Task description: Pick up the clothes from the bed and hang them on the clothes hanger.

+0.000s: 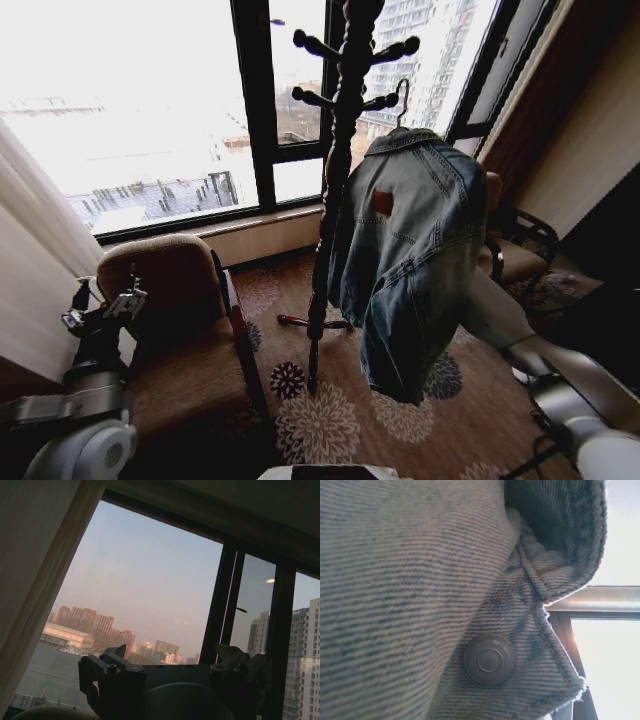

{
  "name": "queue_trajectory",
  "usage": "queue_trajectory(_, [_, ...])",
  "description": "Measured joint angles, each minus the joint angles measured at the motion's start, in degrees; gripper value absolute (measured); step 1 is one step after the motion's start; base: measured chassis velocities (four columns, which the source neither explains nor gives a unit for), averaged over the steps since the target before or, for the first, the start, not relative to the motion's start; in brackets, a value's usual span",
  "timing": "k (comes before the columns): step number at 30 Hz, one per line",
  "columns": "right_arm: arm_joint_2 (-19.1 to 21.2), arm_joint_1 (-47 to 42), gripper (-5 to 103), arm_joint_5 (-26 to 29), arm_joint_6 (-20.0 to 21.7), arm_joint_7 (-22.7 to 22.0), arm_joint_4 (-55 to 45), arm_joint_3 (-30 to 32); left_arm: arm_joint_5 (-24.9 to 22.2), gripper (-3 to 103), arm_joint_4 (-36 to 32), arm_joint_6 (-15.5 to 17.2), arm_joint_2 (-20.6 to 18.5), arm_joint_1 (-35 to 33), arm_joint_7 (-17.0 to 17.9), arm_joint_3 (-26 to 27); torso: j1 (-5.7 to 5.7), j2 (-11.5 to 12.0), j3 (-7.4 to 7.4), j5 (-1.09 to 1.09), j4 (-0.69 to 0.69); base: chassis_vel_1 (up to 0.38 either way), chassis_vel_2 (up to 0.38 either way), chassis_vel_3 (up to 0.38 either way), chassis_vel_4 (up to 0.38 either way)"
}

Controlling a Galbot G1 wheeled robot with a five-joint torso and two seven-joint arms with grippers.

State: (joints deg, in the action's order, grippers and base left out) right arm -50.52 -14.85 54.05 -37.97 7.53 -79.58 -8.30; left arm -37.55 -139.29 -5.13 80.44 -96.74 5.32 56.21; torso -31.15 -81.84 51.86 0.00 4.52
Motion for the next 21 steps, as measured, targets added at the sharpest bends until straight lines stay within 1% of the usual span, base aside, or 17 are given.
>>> queue_trajectory(21, [-0.6,1.0,16,0.0,-0.1,0.0,1.2,-1.2,-0.6,100,0.5,-0.1,-0.8,0.6,-0.1,0.2,0.00,0.0,0.00,0.00,-0.01,0.000,0.000,0.000,0.000])
